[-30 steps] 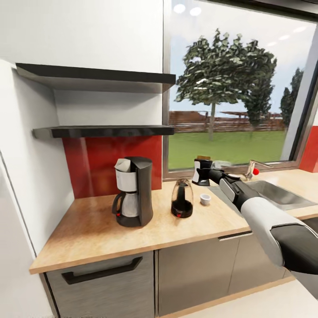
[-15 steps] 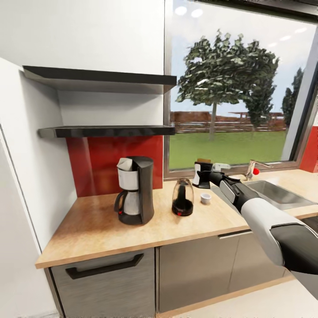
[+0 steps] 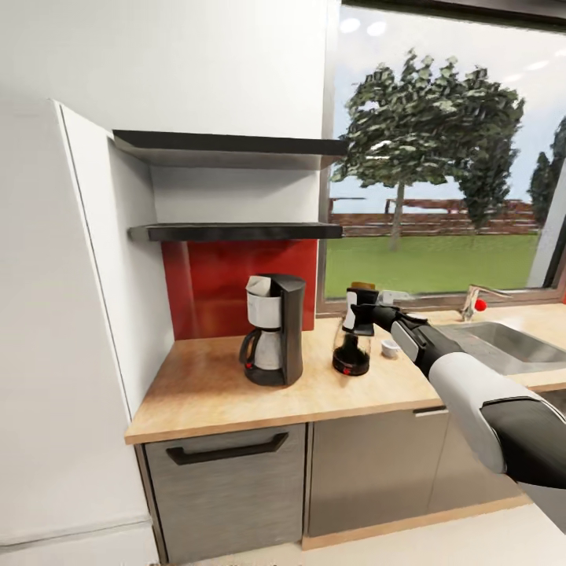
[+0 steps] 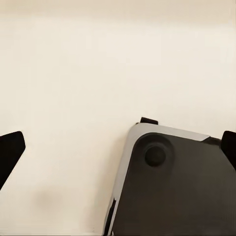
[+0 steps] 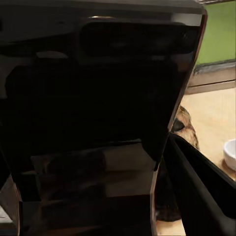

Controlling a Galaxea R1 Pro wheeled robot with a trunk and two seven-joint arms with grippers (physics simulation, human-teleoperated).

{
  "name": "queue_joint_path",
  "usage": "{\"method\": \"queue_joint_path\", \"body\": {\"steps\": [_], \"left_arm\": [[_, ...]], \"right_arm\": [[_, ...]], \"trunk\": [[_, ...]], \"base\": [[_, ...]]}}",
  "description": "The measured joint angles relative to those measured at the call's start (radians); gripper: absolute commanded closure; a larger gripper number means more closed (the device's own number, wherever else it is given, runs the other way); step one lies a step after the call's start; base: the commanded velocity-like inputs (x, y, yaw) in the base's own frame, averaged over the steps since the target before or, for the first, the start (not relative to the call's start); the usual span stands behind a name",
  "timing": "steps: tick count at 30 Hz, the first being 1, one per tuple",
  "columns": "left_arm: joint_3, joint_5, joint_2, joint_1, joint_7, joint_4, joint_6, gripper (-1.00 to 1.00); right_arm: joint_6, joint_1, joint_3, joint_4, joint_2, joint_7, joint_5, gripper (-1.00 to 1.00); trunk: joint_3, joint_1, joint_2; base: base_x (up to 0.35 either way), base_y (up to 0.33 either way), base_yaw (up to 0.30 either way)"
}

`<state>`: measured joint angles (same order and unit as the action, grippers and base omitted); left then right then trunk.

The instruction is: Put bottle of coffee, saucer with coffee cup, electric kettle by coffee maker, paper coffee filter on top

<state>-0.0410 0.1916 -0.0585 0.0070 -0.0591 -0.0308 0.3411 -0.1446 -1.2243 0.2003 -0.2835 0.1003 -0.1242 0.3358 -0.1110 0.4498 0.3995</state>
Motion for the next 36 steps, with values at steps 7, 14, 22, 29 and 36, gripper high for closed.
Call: {"method": "queue_joint_path", "body": {"steps": [7, 14, 22, 29, 36], "left_arm": [[0.000, -0.001, 0.000, 0.000, -0.009, 0.000, 0.000, -1.00], [0.000, 0.000, 0.000, 0.000, -0.009, 0.000, 0.000, -1.00], [0.000, 0.000, 0.000, 0.000, -0.009, 0.000, 0.000, -1.00], [0.000, -0.001, 0.000, -0.001, -0.009, 0.000, 0.000, -1.00], [0.000, -0.001, 0.000, -0.001, -0.009, 0.000, 0.000, -1.00]], "right_arm": [[0.000, 0.000, 0.000, 0.000, 0.000, 0.000, 0.000, 1.00], [0.000, 0.000, 0.000, 0.000, 0.000, -0.001, 0.000, 1.00], [0.000, 0.000, -0.001, 0.000, 0.000, -0.001, 0.000, 1.00], [0.013, 0.000, -0.002, 0.014, 0.001, -0.004, -0.004, 1.00], [0.096, 0.000, -0.001, 0.105, 0.003, -0.074, -0.008, 1.00]], "trunk": [[0.000, 0.000, 0.000], [0.001, 0.000, 0.000], [0.001, 0.000, 0.000], [0.001, 0.000, 0.000], [0.001, 0.000, 0.000]], "base": [[-0.010, 0.009, 0.294], [0.000, 0.000, 0.235], [-0.033, 0.000, 0.010], [-0.002, 0.000, 0.000], [0.000, 0.000, 0.000]]}}
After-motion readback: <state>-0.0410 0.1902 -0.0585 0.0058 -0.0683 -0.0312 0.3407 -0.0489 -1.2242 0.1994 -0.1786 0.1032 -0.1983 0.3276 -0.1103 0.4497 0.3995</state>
